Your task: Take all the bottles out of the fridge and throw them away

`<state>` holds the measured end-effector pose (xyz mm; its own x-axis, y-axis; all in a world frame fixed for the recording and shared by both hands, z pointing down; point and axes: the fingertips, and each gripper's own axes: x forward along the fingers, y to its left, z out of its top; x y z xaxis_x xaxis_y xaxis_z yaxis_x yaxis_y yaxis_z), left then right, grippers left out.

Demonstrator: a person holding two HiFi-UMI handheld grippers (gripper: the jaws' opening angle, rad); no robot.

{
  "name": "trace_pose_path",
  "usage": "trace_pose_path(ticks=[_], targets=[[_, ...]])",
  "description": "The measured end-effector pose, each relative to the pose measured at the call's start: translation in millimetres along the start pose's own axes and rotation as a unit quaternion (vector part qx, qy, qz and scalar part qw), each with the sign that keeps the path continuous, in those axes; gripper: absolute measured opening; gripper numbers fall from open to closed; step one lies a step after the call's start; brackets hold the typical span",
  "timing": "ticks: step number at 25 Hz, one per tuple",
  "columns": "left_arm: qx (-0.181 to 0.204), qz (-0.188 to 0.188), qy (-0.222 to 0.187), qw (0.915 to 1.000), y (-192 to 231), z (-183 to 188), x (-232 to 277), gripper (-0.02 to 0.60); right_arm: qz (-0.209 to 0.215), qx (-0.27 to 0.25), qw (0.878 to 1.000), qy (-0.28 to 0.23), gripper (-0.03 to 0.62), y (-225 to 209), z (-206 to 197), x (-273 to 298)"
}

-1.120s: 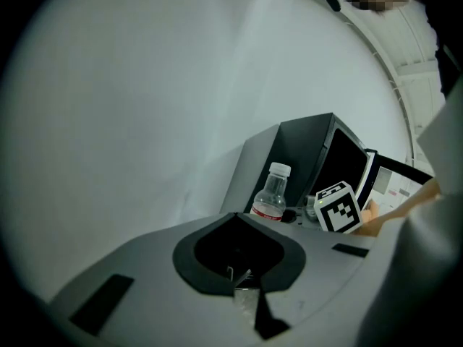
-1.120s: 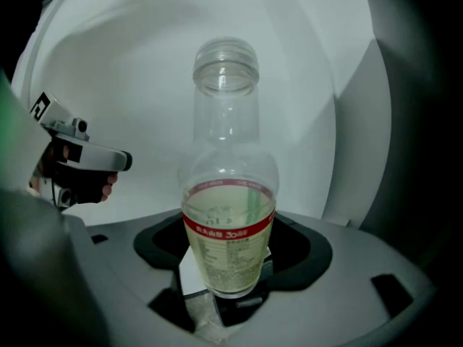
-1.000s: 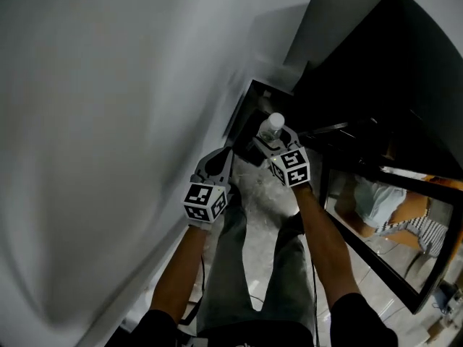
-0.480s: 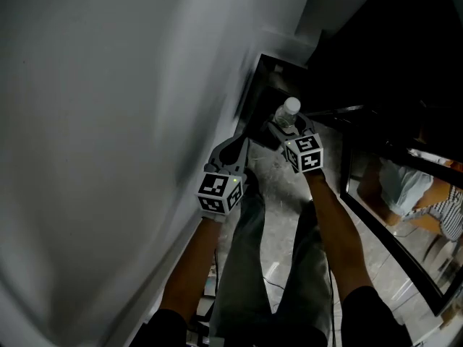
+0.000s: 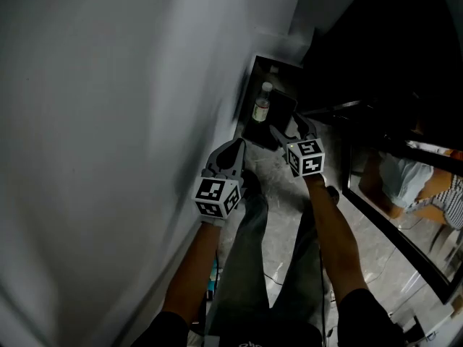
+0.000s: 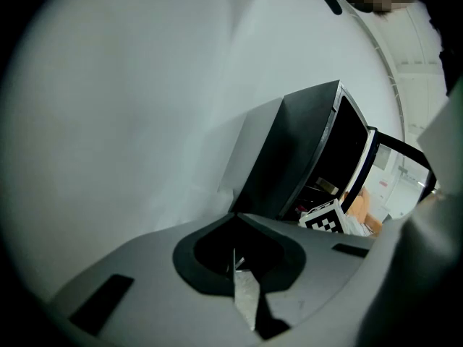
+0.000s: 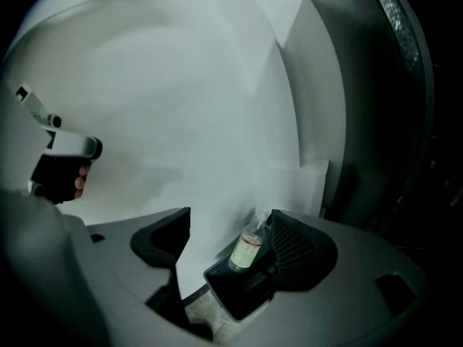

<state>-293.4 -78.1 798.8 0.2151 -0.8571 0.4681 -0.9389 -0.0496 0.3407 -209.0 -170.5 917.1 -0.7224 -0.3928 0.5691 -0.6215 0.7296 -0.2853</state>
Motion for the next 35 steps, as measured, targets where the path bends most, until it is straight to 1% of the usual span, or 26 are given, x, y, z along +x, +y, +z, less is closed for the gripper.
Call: trace_pose_path(ticks=[2, 6, 9, 11, 14, 17, 21, 23, 29, 32, 35], targets=[[0.004, -0.005, 0.0, 1.0, -7, 9, -4, -0.002, -0.005, 0.008, 1.0, -0.01, 0.347, 5, 9, -19], [0.013, -0.015, 0.001, 0.9998, -29, 29, -23, -0.002, -0.019, 0.021, 0.999, -0.038, 0.186, 25, 37, -68], [0.012, -0.023, -0.004, 0.9997, -54, 47, -39, -0.002, -0.034, 0.015, 0.998, -0.051, 0.074, 37, 59, -114], [0.016, -0.027, -0.005, 0.9995, -73, 59, -48, -0.002, -0.045, 0.013, 0.997, -0.056, 0.015, 41, 73, -147], [0.03, -0.032, -0.007, 0.999, -105, 80, -65, -0.002, -0.05, 0.027, 0.996, -0.063, 0.009, 44, 92, -201], [0.047, -0.041, -0.018, 0.9979, -141, 111, -80, -0.002, -0.064, 0.043, 0.994, -0.082, 0.008, 38, 117, -258], [0.067, -0.058, -0.043, 0.9952, -190, 155, -92, -0.002, -0.097, 0.046, 0.987, -0.12, 0.008, 19, 156, -333], [0.074, -0.068, -0.049, 0.9937, -217, 169, -103, -0.002, -0.115, 0.053, 0.983, -0.134, 0.008, 12, 167, -372], [0.093, -0.103, -0.044, 0.9893, -287, 185, -119, -0.002, -0.168, 0.086, 0.967, -0.169, 0.008, -7, 177, -468], [0.099, -0.121, -0.047, 0.9866, -319, 190, -120, -0.002, -0.189, 0.107, 0.958, -0.188, 0.008, -19, 176, -505], [0.107, -0.135, -0.044, 0.9841, -350, 191, -118, -0.002, -0.207, 0.112, 0.952, -0.196, 0.008, -29, 171, -536]])
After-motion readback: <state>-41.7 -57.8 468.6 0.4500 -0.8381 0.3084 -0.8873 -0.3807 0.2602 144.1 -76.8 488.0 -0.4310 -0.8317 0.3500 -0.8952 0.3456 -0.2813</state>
